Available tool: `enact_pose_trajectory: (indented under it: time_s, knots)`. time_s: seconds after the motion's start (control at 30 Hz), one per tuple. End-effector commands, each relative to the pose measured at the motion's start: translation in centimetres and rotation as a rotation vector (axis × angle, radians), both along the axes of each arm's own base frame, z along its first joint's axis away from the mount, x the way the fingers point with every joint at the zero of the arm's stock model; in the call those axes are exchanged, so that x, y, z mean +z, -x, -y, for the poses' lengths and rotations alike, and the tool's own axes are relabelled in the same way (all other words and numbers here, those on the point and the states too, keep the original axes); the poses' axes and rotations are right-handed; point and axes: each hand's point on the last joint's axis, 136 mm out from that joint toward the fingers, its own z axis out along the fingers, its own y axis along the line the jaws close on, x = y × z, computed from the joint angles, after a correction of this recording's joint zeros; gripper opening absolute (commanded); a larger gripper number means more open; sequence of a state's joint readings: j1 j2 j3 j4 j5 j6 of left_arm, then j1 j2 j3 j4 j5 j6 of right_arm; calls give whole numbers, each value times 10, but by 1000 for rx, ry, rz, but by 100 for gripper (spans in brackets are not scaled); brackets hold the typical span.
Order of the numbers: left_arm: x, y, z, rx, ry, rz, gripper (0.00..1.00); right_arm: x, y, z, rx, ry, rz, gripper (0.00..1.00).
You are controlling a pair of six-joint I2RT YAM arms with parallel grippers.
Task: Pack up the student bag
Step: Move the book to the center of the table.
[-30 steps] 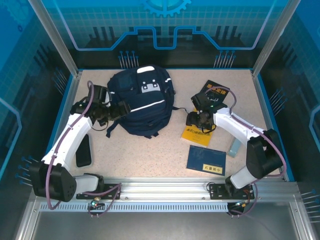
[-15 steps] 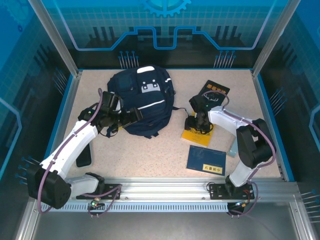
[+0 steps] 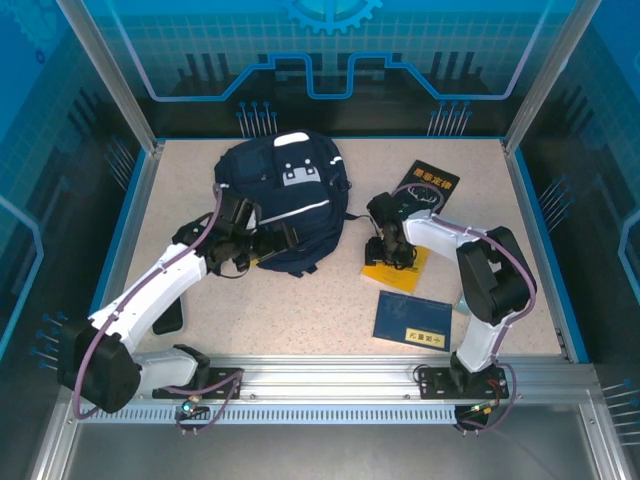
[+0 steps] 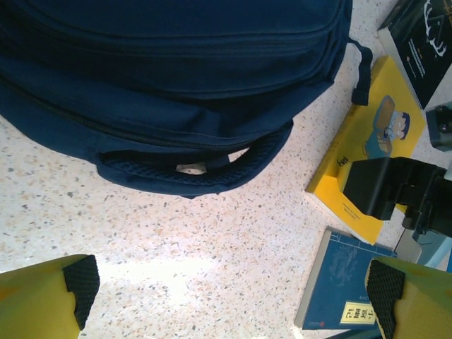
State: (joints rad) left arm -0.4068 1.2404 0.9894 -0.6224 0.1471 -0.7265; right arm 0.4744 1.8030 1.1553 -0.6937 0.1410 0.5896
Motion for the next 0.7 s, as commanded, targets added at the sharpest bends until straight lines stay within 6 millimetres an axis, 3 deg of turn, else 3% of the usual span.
enact_pose_trajectory:
  time_s: [0.0, 0.2, 0.33, 0.4, 0.5, 0.67]
  knots:
    - [-13, 2, 9, -11, 1, -14, 99, -23, 22, -30, 124, -25, -90, 68]
    - [-32, -3, 22, -28, 8, -17, 98, -21, 64, -66, 296, -114, -141, 64]
    - [-37, -8, 36, -67, 2, -5, 95, 11, 60, -69, 287, -165, -74, 64]
    - [-35, -10, 52, -103, 11, 13, 92, 33, 52, -62, 222, -178, -24, 66]
    - [-36, -11, 75, -153, 16, 25, 86, 52, 42, -42, 90, -199, 40, 68]
    - [-48, -12, 112, -222, -22, 24, 75, 42, 43, -5, -108, -222, 15, 68]
